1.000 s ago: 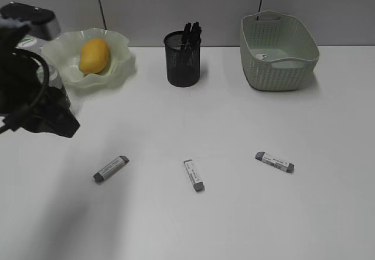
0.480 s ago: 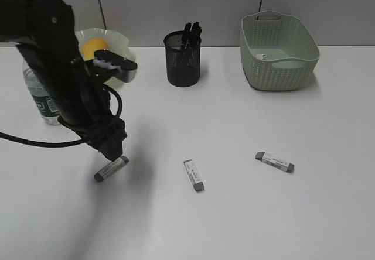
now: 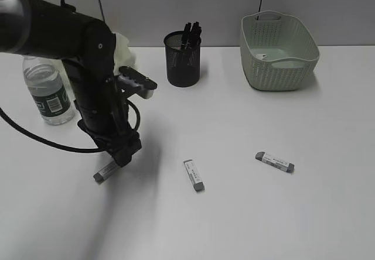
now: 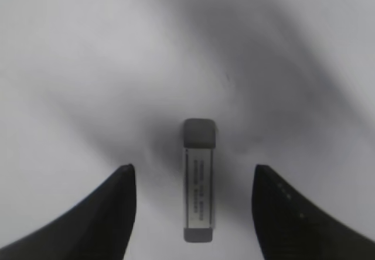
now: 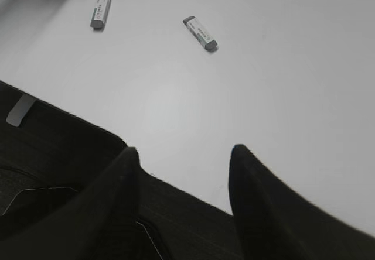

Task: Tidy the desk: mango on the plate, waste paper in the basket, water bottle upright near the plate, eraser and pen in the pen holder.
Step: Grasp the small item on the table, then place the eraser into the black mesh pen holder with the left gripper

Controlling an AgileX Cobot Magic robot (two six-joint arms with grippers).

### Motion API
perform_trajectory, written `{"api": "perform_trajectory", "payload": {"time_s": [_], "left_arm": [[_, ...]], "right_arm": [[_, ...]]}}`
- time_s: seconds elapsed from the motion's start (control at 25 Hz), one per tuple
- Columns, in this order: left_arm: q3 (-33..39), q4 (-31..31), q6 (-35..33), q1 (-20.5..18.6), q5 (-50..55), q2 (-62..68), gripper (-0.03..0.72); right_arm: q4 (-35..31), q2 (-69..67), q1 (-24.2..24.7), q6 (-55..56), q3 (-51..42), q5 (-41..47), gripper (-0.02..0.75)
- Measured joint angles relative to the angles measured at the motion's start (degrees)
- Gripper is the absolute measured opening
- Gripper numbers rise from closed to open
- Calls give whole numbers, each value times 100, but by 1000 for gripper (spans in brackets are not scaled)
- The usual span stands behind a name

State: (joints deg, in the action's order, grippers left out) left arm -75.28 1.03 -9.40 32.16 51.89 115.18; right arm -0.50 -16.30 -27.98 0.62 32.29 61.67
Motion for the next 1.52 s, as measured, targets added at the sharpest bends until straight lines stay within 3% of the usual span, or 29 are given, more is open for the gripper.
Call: {"api": "perform_trajectory", "payload": {"time_s": [0.56,0.68,0.88,1.0,1.24,1.52], "left_arm": [[-65,27,6,0,-54,443,372],[-83,66,13,0,-41,455,325],[-90,154,13,-5,-17,460,181],[-179,108,13,-5,147,491,159],[-856,39,13,0,622,433,158],[-2381,7,13,0,448,211,158]], "right_arm": [[0,6,0,3,0,0,398],[0,6,0,3,0,0,398],[0,6,0,3,0,0,398],[0,6,0,7,0,-5,397],[0,6,0,7,0,-36,397],[0,6,0,7,-4,-47,397]]}}
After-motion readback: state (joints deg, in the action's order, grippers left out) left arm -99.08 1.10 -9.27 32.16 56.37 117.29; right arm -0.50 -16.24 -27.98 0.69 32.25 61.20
